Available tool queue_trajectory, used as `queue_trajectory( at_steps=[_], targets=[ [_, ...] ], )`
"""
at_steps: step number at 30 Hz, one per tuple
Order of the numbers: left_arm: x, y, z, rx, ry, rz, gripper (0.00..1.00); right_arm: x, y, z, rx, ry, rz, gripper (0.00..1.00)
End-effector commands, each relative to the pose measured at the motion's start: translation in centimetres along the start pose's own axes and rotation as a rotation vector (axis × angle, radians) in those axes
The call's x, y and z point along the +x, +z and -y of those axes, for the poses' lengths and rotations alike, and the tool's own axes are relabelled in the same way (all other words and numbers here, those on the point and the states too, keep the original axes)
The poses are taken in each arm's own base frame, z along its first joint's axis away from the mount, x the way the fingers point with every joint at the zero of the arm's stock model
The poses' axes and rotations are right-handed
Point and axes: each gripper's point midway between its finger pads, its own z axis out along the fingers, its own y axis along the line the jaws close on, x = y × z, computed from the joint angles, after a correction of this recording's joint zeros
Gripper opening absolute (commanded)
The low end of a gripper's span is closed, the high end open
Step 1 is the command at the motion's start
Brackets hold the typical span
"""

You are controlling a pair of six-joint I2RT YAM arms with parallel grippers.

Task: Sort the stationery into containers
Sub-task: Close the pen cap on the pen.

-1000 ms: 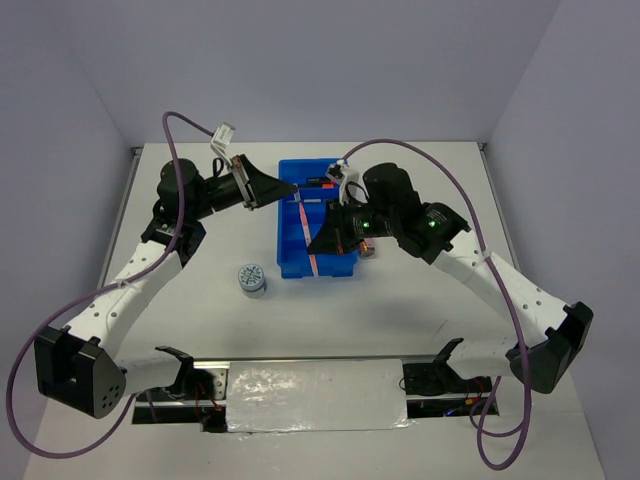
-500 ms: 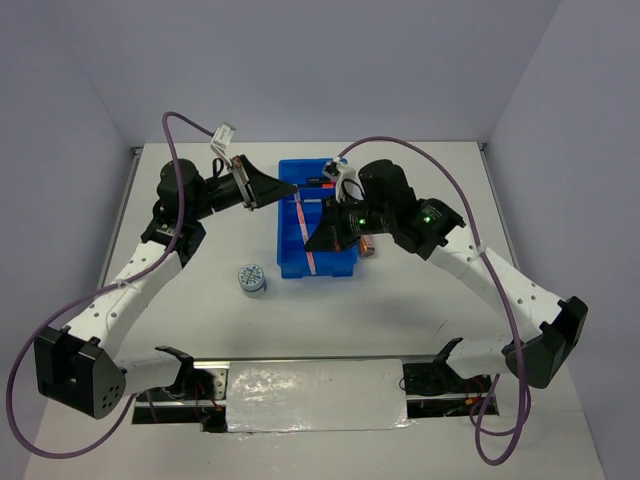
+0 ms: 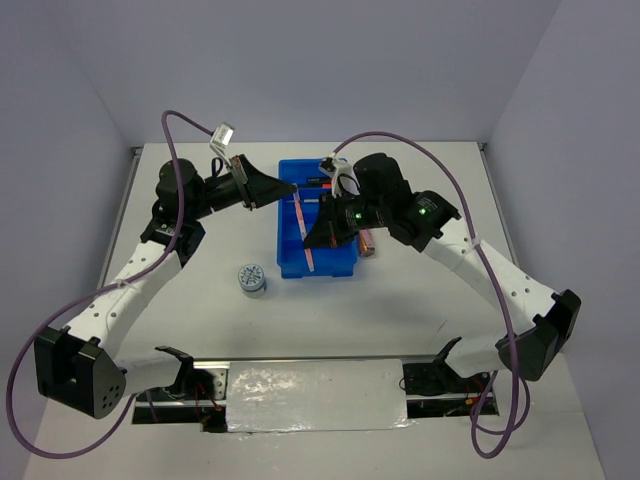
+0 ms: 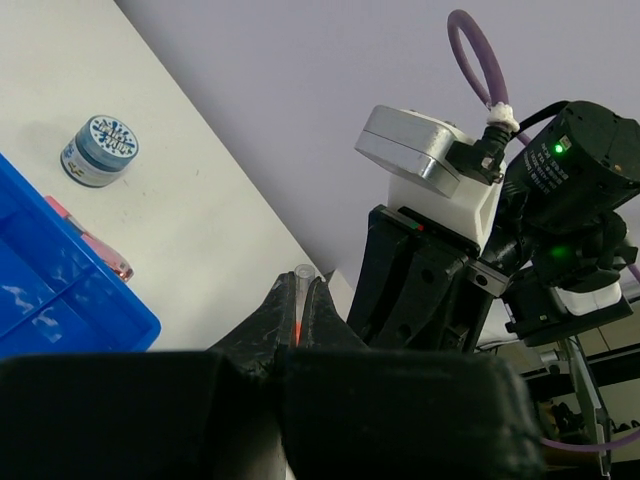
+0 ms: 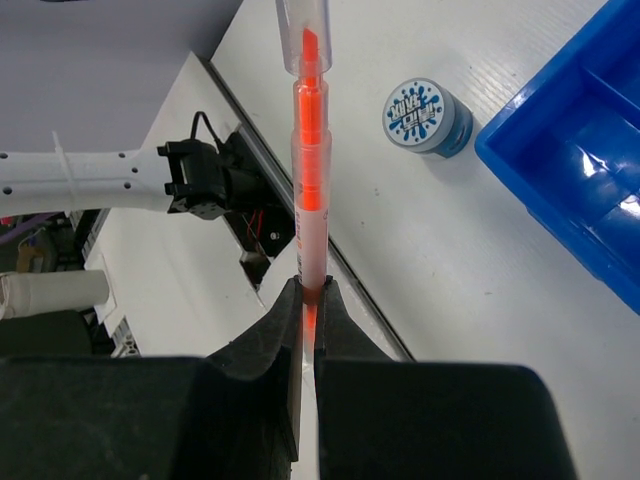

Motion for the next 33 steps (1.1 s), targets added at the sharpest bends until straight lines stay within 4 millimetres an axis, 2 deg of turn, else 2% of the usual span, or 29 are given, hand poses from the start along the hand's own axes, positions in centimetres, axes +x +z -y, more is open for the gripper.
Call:
queue_trajectory(
  at_steps=[1, 6, 13, 20, 22, 23, 29, 33],
  targets=[
    [0.4, -0.5, 1.7, 0.071, 0.082, -0.027, 0.00, -3.4, -0.9, -0.8, -0.006, -0.059, 0.093, 0.00],
    [0.8, -0.7, 1.3, 0.052, 0.092, -0.040, 0.00, -4.2, -1.0, -0.9, -0.004, -0.071, 0.098, 0.00],
    [1.1, -0.8, 0.7, 0.031, 0.105, -0.051, 0.00, -5.2, -1.7, -2.2, -0.036, -0.086, 0.122, 0.00],
    [1.1, -0.6, 1.6, 0.073, 0.071, -0.059, 0.00, -5.7, -1.3, -0.8, 0.008, -0.108, 0.172, 0.00],
    [1.1, -0.7, 1.8, 0.074, 0.070, -0.059, 0.00, -7.0, -1.7, -1.0, -0.002, -0.145, 0.243, 0.00],
    [1.1, -0.7, 1.9, 0.076, 0.068, -0.063, 0.00, -7.0, -1.5, -0.9, -0.002, -0.151, 0.256, 0.00],
    [2.7, -0.5, 2.0, 0.071, 0.063, -0.121, 0.00, -11.3, -3.0, -1.4, 0.001, -0.223, 0.422, 0.00],
    [3.6, -0.6, 1.9, 0.058, 0.075, -0.157, 0.00, -12.9, -3.3, -1.0, 0.015, -0.296, 0.452, 0.00]
  ],
)
